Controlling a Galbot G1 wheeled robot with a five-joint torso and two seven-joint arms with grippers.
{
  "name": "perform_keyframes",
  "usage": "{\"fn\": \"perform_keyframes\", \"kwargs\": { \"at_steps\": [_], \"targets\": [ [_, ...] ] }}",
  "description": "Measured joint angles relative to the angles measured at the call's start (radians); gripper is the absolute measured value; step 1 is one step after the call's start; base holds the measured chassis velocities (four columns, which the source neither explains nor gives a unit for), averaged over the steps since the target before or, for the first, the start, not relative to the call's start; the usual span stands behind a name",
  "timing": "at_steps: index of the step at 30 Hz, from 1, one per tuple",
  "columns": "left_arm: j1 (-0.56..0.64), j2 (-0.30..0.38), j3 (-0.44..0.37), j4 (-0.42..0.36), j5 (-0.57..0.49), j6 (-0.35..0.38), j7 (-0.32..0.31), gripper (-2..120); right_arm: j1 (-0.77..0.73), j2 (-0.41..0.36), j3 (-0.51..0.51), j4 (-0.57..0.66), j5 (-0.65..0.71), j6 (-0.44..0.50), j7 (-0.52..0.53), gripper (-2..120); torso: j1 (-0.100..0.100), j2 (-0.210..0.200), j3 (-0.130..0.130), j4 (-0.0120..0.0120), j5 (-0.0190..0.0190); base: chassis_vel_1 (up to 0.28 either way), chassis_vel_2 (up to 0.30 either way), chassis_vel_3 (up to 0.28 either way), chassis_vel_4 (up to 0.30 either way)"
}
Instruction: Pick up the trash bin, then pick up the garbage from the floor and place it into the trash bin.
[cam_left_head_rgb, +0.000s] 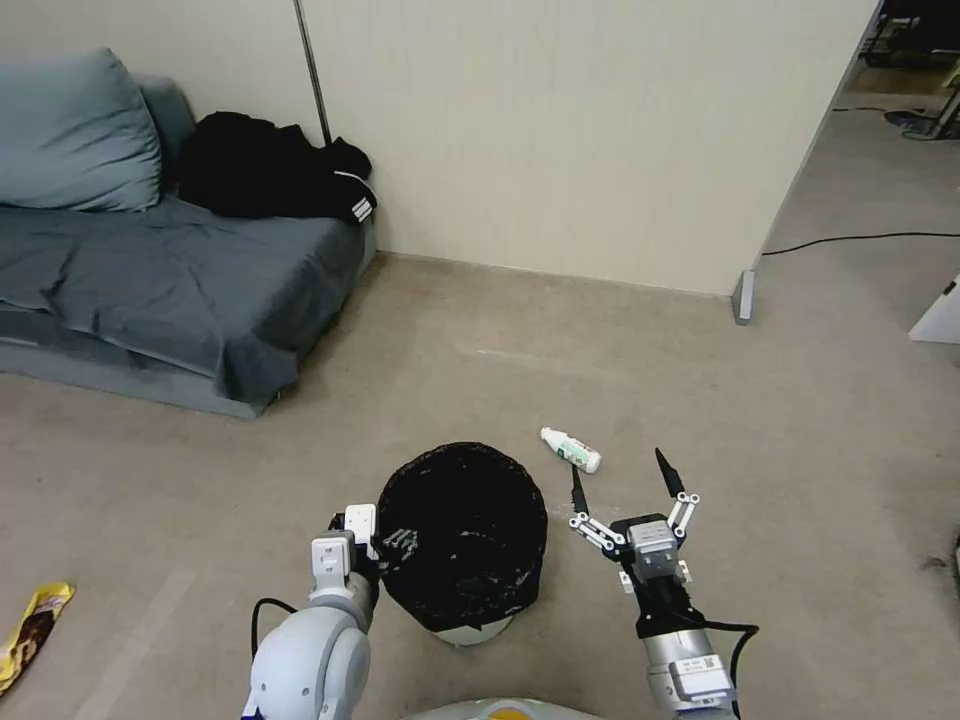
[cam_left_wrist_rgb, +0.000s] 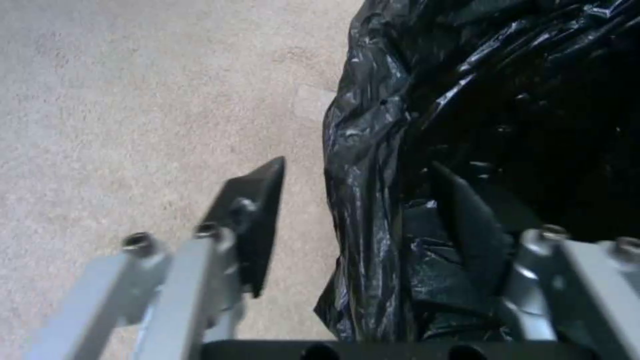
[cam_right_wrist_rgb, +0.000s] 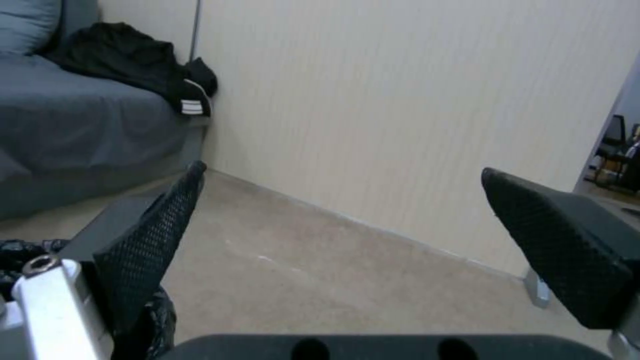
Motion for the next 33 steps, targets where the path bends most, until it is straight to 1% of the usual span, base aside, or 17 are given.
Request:
{"fn": "perform_keyframes", "kwargs": {
  "at_steps": [3,4,5,6,7,8,10,12,13,14,22,29,33],
  "targets": [
    [0.001,0.0,0.001,0.001,0.0,-0.001,0.0,40,0.0,0.0,0.0,0.0,-0.001,0.0,0.0,100,0.0,0.0,0.0,-0.0002,-0.0002,0.0,0.0,0.0,0.0],
    [0.001,0.0,0.001,0.001,0.0,-0.001,0.0,40,0.0,0.0,0.0,0.0,-0.001,0.0,0.0,100,0.0,0.0,0.0,-0.0002,-0.0002,0.0,0.0,0.0,0.0],
    [0.002,0.0,0.001,0.001,0.0,-0.001,0.0,37,0.0,0.0,-0.001,0.0,-0.002,0.0,0.0,100,0.0,0.0,0.0,-0.0002,-0.0002,0.0,0.0,0.0,0.0],
    [0.004,0.0,0.002,0.002,0.0,-0.002,-0.001,30,0.0,0.0,-0.002,0.0,-0.003,0.0,0.004,100,0.0,0.0,0.0,-0.0002,-0.0002,0.0,0.0,0.0,0.0],
    [0.005,0.0,0.002,0.002,0.0,-0.003,-0.001,27,0.0,0.0,-0.005,0.0,-0.007,-0.003,0.014,100,0.0,0.0,0.0,-0.0002,-0.0002,0.0,0.0,0.0,0.0],
    [0.005,0.0,0.002,0.002,0.0,-0.003,-0.001,27,0.0,0.0,-0.005,0.0,-0.007,-0.003,0.014,100,0.0,0.0,0.0,-0.0002,-0.0002,0.0,0.0,0.0,0.0],
    [0.008,0.0,0.002,0.003,0.0,-0.005,-0.002,17,0.0,0.0,-0.009,0.002,-0.011,-0.007,0.025,100,0.0,0.0,0.0,-0.0002,-0.0002,0.0,0.0,0.0,0.0],
    [0.008,0.0,0.002,0.003,0.0,-0.006,-0.002,15,0.0,0.0,-0.009,0.002,-0.012,-0.008,0.026,100,0.0,0.0,0.0,-0.0002,-0.0003,0.0,0.0,0.0,0.0],
    [0.009,0.0,0.002,0.003,0.0,-0.006,-0.002,8,0.0,0.0,-0.009,0.002,-0.013,-0.008,0.028,100,0.0,0.0,0.0,-0.0002,-0.0003,0.0,0.0,0.0,0.0],
    [0.01,0.0,0.002,0.003,0.0,-0.007,-0.001,5,0.001,0.0,-0.009,0.002,-0.018,-0.008,0.03,100,0.0,0.0,0.0,-0.0003,-0.0006,0.0,0.0,0.0,0.0],
    [0.019,0.005,0.007,-0.011,0.001,-0.007,-0.003,5,0.005,0.0,-0.01,0.008,-0.05,-0.006,0.047,100,0.0,0.0,0.0,-0.0005,-0.0009,0.0,0.0,0.0,0.0],
    [0.025,0.009,0.008,-0.028,0.0,-0.006,-0.002,3,0.004,0.0,-0.027,0.008,-0.022,0.018,0.047,100,0.0,0.0,0.0,-0.0005,-0.0012,0.0,0.0,0.0,0.0],
    [0.028,0.01,0.009,-0.055,-0.006,-0.002,-0.012,2,0.004,0.0,-0.028,0.008,-0.02,0.02,0.047,100,0.0,0.0,0.0,-0.0004,-0.0013,0.0,0.0,0.0,0.0]
  ]
}}
